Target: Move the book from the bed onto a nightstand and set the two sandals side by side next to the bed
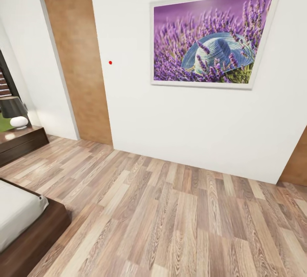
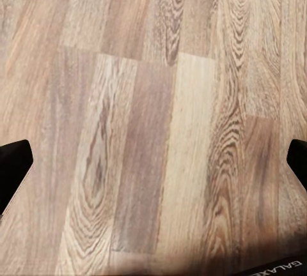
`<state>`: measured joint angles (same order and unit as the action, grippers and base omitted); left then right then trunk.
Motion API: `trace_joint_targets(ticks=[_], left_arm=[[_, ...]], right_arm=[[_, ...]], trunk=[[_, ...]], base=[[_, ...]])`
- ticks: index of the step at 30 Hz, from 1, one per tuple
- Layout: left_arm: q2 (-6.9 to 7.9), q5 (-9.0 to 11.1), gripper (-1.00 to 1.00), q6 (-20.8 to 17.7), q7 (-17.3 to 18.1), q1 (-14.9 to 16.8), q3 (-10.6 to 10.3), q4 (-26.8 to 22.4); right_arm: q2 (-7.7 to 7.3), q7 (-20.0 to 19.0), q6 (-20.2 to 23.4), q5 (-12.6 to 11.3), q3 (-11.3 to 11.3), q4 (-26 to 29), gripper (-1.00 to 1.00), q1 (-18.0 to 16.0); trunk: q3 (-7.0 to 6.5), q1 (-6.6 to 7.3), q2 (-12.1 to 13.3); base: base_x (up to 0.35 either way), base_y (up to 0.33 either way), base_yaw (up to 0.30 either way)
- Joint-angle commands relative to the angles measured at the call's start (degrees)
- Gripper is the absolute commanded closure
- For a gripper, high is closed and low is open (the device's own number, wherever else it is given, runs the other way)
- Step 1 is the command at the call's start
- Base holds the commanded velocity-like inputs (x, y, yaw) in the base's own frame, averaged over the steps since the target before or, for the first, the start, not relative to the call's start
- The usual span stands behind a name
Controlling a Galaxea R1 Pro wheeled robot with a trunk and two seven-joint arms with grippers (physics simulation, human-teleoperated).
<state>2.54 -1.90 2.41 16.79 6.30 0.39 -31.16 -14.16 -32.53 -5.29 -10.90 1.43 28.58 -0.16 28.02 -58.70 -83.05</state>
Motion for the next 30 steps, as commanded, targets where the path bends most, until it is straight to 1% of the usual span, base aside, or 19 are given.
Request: trace_joint_targets(ticks=[1,19,30], left_arm=[[0.01,-0.21,-1.0,0.23,0.17,0.03,0.05,0.04],[0.01,-0.21,-1.0,0.23,0.17,0.03,0.05,0.0],[0.01,-0.21,-1.0,0.23,0.2,0.03,0.05,-0.01]], right_arm=[[0.01,-0.34,0.01,-0.26,0.15,-0.02,-1.0,-0.02],[0.01,-0.38,0.01,-0.26,0.18,-0.02,-1.0,-0.01],[0.01,-0.45,0.01,-0.26,0.16,-0.02,-1.0,-0.02]], trunk=[[0.05,-0.02,-0.02],[0.05,-0.02,-0.02],[0.05,-0.02,-0.02]], base=[[0.275,0.0,0.0],[0.276,0.0,-0.012],[0.026,0.0,-0.255]])
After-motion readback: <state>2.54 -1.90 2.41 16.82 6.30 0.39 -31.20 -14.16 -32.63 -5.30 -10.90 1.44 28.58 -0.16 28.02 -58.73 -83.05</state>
